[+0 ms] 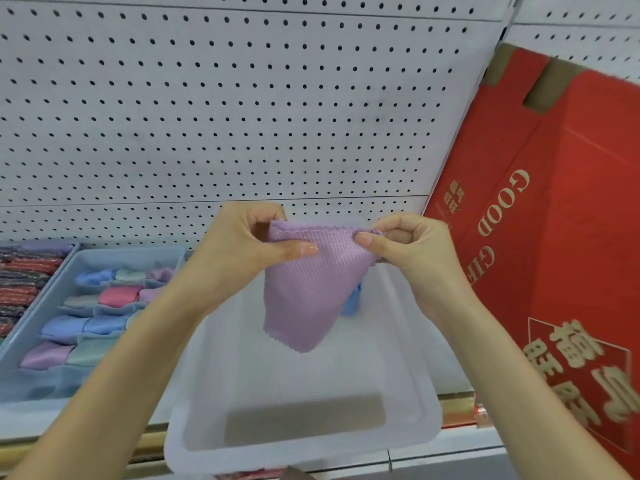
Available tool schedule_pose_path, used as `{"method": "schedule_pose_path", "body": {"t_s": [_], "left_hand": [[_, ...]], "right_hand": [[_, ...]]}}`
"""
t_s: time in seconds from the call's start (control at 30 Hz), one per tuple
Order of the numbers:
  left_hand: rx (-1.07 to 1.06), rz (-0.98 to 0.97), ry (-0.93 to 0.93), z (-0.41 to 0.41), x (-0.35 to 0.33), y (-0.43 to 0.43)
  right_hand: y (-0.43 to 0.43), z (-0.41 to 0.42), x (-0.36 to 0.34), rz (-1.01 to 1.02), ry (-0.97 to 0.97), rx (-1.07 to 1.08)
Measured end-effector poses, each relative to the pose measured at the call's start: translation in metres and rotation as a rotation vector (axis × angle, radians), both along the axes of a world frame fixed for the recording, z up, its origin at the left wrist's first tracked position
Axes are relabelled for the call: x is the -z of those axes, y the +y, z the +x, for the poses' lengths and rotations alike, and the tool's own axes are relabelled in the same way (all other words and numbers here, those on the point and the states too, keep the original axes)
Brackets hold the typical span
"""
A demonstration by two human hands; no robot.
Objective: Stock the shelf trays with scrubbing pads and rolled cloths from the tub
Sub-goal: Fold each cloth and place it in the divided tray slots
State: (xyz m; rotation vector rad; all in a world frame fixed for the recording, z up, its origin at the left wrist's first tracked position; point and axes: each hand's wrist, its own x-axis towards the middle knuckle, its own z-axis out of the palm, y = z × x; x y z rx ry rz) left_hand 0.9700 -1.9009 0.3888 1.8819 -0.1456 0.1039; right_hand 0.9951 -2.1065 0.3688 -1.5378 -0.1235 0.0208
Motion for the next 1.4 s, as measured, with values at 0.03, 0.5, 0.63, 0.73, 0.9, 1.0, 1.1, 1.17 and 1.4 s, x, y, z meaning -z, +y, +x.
{"method": "schedule_pose_path", "body": {"t_s": [0.03, 0.5, 0.63, 0.73, 0.9, 1.0, 1.1, 1.17, 1.4], "left_hand": [[-0.022, -0.001, 0.005, 0.000, 0.001, -0.001], [-0.035, -0.113, 0.061, -0.003, -0.004, -0.008], [-0.031, -0.114, 0.059, -0.003, -0.005, -0.009], [-0.056, -0.114, 0.045, -0.001, -0.006, -0.009], [-0.063, -0.081, -0.001, -0.002, -0.011, -0.009], [-0.030, -0.075, -0.020, -0.002, -0.014, -0.006], [-0.014, -0.063, 0.006, 0.000, -0.016, 0.001], [-0.009, -0.041, 0.030, 0.002, -0.016, 0.002], [0.155, -0.171, -0.036, -0.008, -0.026, 0.013]], "right_hand": [[-0.001, 0.000, 0.000, 0.004, 0.001, 0.004], [-0.015, 0.000, -0.015, -0.045, -0.051, -0.067], [-0.018, 0.000, -0.019, -0.049, -0.076, -0.079], [-0.019, 0.000, -0.022, -0.086, -0.102, -0.075], [-0.019, 0.002, -0.026, -0.184, -0.185, -0.038], [-0.020, 0.004, -0.028, -0.215, -0.196, -0.067], [-0.020, 0.004, -0.031, -0.151, -0.137, -0.175], [-0.017, 0.005, -0.032, -0.178, -0.122, -0.182], [-0.024, 0.001, -0.046, -0.221, -0.279, -0.278]]}}
